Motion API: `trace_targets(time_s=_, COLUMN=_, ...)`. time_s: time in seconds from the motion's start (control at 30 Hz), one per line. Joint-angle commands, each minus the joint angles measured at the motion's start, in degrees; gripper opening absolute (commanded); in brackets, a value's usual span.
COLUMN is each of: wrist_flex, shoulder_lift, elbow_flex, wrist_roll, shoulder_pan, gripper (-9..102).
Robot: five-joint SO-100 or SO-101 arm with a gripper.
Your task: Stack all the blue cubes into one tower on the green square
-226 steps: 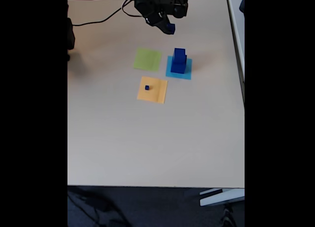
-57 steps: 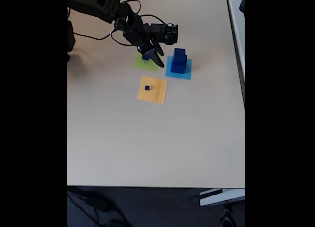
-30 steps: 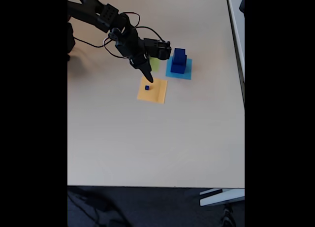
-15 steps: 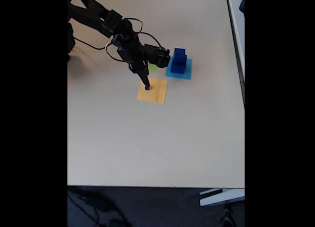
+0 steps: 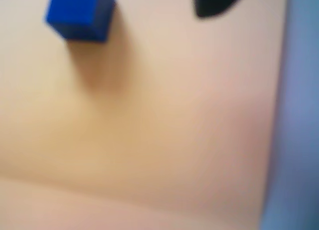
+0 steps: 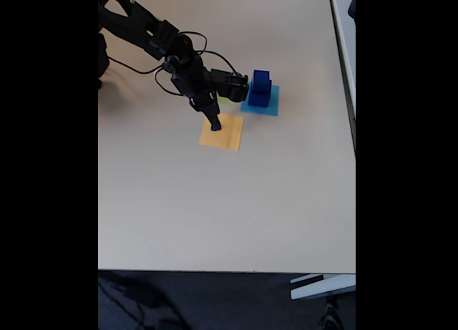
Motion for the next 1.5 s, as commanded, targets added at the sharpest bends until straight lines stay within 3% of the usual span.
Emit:
trace_targets(time_s=0.0, wrist_flex=-1.9, shoulder_lift=1.6, elbow_flex=1.0, wrist_roll=0.8, shoulder_pan=0.6, gripper=25)
trace_targets(time_s=1.47, wrist_flex=-0.2, shoulder_lift=-2.0, elbow_flex=-3.5, wrist_roll=-1.6, shoulder_pan=2.2, gripper=22)
